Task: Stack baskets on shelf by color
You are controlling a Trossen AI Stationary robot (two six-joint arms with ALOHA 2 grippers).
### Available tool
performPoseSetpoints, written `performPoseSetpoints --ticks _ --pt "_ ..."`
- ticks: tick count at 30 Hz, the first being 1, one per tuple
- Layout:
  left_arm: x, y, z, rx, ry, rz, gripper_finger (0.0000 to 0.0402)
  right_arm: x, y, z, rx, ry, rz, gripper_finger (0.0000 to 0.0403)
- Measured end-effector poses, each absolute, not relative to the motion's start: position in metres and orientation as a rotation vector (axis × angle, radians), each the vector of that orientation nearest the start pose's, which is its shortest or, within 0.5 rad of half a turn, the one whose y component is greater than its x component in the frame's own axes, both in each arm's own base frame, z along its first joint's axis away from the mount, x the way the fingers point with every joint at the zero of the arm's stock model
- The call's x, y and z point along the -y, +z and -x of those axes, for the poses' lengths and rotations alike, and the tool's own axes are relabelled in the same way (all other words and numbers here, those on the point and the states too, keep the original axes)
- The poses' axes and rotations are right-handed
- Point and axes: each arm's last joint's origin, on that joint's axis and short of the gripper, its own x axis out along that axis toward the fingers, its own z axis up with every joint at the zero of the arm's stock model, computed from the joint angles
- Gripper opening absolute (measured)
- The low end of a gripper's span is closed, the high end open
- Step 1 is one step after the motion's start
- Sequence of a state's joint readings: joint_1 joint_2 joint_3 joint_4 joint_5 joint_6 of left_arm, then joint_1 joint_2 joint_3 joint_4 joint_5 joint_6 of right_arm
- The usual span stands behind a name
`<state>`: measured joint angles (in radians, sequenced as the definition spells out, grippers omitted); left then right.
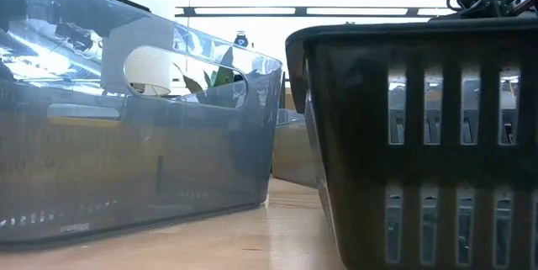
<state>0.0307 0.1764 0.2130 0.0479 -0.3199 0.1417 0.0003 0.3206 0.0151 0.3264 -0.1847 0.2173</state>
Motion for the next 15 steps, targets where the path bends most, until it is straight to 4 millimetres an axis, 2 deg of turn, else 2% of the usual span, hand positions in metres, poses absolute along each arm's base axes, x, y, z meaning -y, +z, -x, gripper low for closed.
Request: performPoseSetpoints --ticks 15 --pt "-0.0121 0.2267 -0.0973 0.059 0.356 -0.128 0.0034 -0.0053 0.1722 -0.1173 0.001 0.187 -0.215 0.0035"
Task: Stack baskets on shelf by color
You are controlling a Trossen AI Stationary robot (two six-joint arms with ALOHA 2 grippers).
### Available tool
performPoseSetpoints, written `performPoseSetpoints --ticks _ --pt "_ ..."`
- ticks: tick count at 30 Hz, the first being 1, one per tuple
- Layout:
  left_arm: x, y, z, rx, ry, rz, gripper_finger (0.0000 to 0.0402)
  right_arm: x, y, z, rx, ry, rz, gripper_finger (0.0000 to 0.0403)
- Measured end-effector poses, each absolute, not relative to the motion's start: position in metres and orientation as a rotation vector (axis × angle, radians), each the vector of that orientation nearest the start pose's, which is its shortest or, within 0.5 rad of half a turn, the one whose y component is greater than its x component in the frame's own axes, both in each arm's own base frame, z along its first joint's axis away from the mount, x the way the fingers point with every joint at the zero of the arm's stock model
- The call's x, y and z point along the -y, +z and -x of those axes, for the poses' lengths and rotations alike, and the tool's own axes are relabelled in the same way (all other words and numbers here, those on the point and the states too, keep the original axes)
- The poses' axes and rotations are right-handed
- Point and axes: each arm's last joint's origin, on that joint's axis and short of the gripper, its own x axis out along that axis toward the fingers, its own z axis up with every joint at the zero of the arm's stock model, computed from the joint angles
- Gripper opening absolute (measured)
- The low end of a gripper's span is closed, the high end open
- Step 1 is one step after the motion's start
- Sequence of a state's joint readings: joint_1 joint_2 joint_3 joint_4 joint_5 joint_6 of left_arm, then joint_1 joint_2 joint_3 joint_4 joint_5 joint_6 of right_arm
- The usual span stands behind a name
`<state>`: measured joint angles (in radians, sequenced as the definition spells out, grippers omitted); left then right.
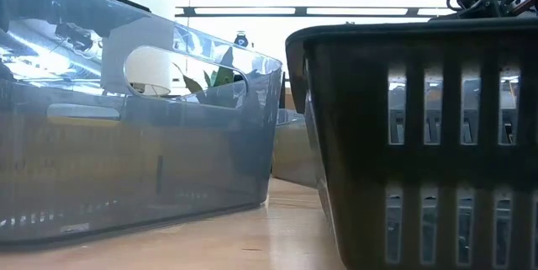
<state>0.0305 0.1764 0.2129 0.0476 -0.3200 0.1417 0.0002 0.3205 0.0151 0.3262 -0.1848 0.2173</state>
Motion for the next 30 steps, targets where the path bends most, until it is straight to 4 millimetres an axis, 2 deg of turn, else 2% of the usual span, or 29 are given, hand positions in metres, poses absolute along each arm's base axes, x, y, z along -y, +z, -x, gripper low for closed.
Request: performPoseSetpoints --ticks 30 --pt "-0.0121 0.2268 -0.0973 0.059 0.356 -0.128 0.0028 -0.0053 0.1723 -0.1173 0.001 0.187 -0.215 0.0035"
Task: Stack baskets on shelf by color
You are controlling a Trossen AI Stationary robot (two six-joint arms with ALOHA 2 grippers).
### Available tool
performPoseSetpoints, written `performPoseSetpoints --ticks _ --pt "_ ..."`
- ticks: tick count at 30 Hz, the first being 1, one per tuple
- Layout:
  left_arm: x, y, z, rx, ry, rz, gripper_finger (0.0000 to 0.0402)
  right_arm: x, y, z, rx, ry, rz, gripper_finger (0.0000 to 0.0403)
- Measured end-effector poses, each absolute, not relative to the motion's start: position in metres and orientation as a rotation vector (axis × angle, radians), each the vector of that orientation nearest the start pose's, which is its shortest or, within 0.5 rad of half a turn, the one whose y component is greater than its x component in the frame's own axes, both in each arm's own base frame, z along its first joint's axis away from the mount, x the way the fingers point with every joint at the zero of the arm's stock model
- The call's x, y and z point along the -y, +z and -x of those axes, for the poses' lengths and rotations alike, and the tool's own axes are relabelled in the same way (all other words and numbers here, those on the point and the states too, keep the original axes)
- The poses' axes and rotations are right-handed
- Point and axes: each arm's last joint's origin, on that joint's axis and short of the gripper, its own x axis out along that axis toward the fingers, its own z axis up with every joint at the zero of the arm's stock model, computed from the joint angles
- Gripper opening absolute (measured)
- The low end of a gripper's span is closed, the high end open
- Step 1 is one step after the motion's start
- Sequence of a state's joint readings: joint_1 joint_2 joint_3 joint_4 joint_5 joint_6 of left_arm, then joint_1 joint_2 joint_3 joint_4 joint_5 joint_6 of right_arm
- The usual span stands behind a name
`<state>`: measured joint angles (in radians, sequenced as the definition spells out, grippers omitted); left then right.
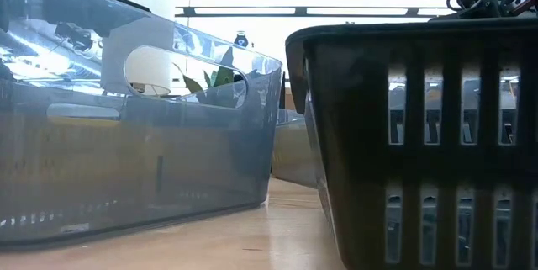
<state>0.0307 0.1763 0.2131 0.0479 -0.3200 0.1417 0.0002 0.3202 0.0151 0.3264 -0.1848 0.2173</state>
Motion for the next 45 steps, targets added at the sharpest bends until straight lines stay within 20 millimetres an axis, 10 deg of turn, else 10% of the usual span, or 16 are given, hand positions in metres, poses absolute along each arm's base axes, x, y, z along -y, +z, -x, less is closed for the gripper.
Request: performPoseSetpoints --ticks 45 --pt "-0.0121 0.2268 -0.0973 0.059 0.355 -0.128 0.0033 -0.0054 0.1722 -0.1173 0.001 0.187 -0.215 0.0035"
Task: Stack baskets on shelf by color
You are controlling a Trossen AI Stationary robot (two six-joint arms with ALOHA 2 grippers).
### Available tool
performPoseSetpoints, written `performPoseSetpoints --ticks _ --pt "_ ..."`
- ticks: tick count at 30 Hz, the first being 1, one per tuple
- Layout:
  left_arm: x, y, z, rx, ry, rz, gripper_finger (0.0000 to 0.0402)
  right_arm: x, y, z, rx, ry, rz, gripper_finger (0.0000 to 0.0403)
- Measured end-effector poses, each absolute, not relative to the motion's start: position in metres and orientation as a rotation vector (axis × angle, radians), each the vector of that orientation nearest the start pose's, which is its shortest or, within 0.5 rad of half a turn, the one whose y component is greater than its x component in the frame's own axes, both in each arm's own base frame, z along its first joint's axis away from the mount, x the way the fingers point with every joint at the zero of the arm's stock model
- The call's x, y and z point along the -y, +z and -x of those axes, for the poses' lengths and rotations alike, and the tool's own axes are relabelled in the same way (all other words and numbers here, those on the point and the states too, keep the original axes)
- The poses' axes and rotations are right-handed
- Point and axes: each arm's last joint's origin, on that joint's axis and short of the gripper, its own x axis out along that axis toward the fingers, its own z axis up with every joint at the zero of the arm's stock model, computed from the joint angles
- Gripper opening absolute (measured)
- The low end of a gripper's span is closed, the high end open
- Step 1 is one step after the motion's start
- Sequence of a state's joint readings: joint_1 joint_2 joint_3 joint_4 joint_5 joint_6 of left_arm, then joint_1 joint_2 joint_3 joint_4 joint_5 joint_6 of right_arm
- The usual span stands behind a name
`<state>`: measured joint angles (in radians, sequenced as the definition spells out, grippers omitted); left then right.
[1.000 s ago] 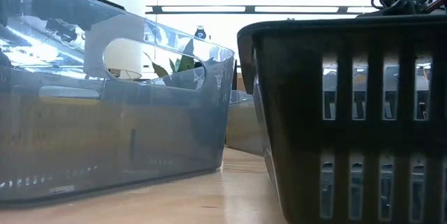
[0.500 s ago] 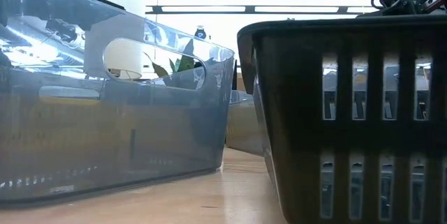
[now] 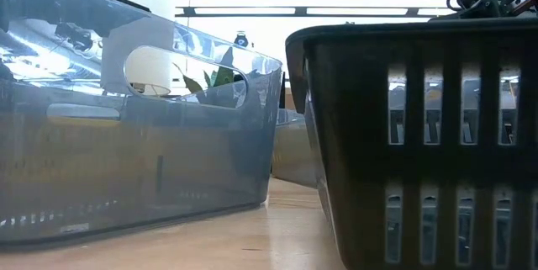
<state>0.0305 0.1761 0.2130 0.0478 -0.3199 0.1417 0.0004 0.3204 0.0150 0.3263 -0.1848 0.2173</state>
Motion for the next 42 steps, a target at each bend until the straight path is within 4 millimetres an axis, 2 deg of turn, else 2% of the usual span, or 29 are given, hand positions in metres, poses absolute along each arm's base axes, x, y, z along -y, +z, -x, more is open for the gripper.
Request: performPoseSetpoints --ticks 19,21,25,29,33,36,42 --pt "-0.012 0.227 -0.097 0.059 0.356 -0.128 0.0033 -0.004 0.176 -0.117 0.040 0.156 -0.212 0.0035" --pt "-0.012 0.227 -0.097 0.059 0.356 -0.128 0.0035 -0.003 0.179 -0.117 0.078 0.108 -0.304 0.0035" --pt "-0.012 0.227 -0.097 0.059 0.356 -0.128 0.0035 0.001 0.189 -0.116 0.204 0.031 -0.598 0.0035" --pt "-0.012 0.227 -0.097 0.059 0.355 -0.128 0.0029 0.000 0.199 -0.115 0.288 0.113 -0.751 0.0035" --pt "-0.012 0.227 -0.097 0.059 0.356 -0.128 0.0025 -0.004 0.207 -0.121 0.179 0.226 -0.757 0.0035" --pt "-0.012 0.227 -0.097 0.059 0.356 -0.128 0.0027 -0.006 0.218 -0.132 0.053 0.233 -0.735 0.0035" --pt "-0.012 0.227 -0.097 0.059 0.355 -0.128 0.0035 -0.008 0.264 -0.162 -0.020 0.276 -0.634 0.0035"
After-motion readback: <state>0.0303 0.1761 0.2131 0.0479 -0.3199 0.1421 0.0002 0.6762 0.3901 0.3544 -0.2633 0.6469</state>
